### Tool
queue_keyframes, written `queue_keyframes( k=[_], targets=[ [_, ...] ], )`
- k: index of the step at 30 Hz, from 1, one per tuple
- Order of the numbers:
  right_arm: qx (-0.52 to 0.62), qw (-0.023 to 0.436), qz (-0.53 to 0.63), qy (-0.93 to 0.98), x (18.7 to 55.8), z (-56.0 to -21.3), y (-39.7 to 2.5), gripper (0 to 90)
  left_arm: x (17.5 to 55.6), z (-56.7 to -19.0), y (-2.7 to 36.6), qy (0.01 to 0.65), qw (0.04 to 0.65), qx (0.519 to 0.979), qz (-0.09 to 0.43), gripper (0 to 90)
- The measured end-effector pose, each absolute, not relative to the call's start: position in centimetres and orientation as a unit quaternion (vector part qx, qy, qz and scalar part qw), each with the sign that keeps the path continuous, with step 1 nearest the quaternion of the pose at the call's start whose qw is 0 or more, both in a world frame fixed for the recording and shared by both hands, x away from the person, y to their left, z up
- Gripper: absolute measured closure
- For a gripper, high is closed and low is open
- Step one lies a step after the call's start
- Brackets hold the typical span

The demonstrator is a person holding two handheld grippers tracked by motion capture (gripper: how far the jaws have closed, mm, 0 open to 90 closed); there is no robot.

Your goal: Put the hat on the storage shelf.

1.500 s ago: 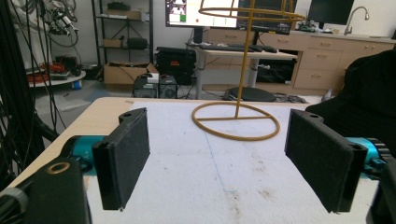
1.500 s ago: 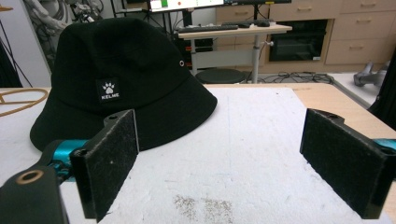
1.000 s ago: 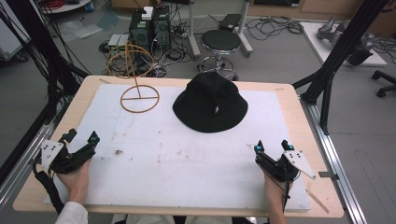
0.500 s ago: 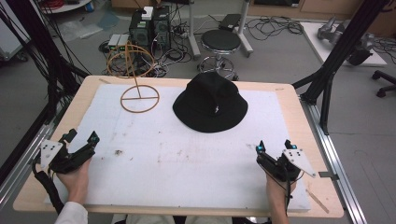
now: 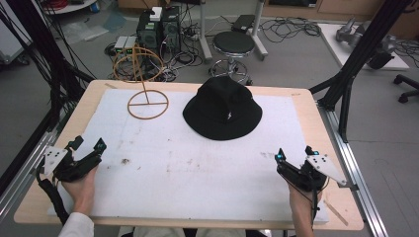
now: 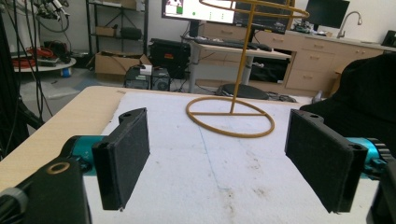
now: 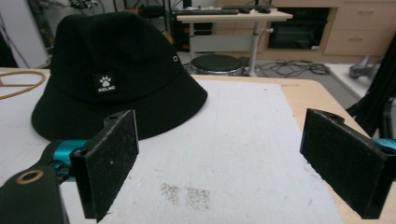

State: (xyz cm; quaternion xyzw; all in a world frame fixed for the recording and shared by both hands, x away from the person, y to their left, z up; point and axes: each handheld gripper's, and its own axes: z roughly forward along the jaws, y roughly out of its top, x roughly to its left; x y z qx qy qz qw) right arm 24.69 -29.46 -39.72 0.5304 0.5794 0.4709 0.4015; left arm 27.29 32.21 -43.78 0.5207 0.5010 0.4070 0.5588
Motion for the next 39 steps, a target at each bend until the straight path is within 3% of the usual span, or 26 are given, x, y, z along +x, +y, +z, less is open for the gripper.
queue_keyframes(
  k=[17,26,39],
  targets=[
    [0.48,0.38,0.479,0.629,27.9,-34.0,-27.0,10.8,27.4,-43.7,32.0,0.497,0.556,0.525,0.41,22.3],
    [0.473,0.357,0.48,0.647,31.1,-32.8,-24.6,10.8,27.7,-43.6,30.9,0.483,0.553,0.542,0.408,22.3],
    [0.468,0.362,0.472,0.653,35.8,-32.2,-20.0,10.8,27.7,-43.8,31.6,0.492,0.555,0.536,0.403,22.3]
  ],
)
